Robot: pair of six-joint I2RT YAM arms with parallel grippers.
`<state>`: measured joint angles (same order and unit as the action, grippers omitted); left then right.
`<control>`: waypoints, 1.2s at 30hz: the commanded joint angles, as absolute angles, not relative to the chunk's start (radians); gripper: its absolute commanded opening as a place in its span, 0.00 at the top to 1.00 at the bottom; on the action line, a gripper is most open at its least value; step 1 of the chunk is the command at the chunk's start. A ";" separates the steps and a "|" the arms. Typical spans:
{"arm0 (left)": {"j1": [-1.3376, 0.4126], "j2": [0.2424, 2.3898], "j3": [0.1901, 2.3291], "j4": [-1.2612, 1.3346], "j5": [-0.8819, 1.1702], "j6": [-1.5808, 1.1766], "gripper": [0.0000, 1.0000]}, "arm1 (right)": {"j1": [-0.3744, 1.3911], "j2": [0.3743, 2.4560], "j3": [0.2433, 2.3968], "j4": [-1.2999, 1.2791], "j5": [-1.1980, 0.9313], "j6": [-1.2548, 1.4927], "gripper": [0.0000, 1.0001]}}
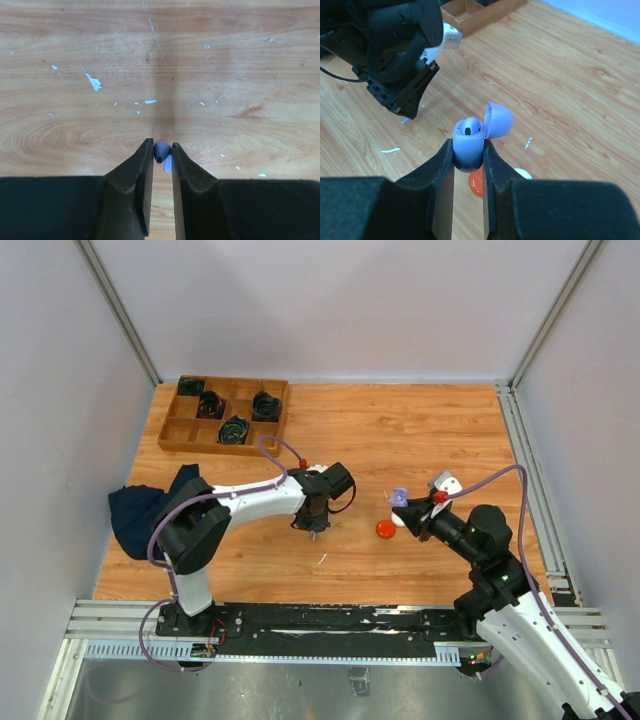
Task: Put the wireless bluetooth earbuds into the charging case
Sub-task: Pick up the earbud from the center of the board, then place the earbud in the charging case.
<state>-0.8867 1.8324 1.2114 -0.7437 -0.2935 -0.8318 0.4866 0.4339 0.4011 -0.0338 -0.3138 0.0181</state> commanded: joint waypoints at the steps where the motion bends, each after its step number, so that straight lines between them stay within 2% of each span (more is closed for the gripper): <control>1: -0.884 1.697 1.176 -0.624 -0.368 -0.803 0.79 | 0.504 0.445 0.421 0.061 -0.351 0.015 0.99; 12: -0.884 1.285 0.970 -0.236 -0.453 -0.581 0.81 | 0.504 0.538 0.378 0.321 -0.452 -0.004 0.99; 21: -0.884 0.942 0.735 0.174 -0.344 -0.396 0.81 | 0.512 0.620 0.358 0.567 -0.578 0.007 0.99; 28: -0.884 0.832 0.670 0.362 -0.185 -0.291 0.80 | 0.517 0.670 0.343 0.767 -0.673 0.025 0.99; 36: -0.884 0.824 0.629 0.566 -0.007 -0.226 0.80 | 0.523 0.776 0.385 0.944 -0.778 0.072 0.99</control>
<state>-0.8867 0.8257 0.6510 0.3973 -0.1223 -0.2882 0.4877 0.7399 0.3527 0.7788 -0.6971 0.0319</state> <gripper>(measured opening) 0.210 0.210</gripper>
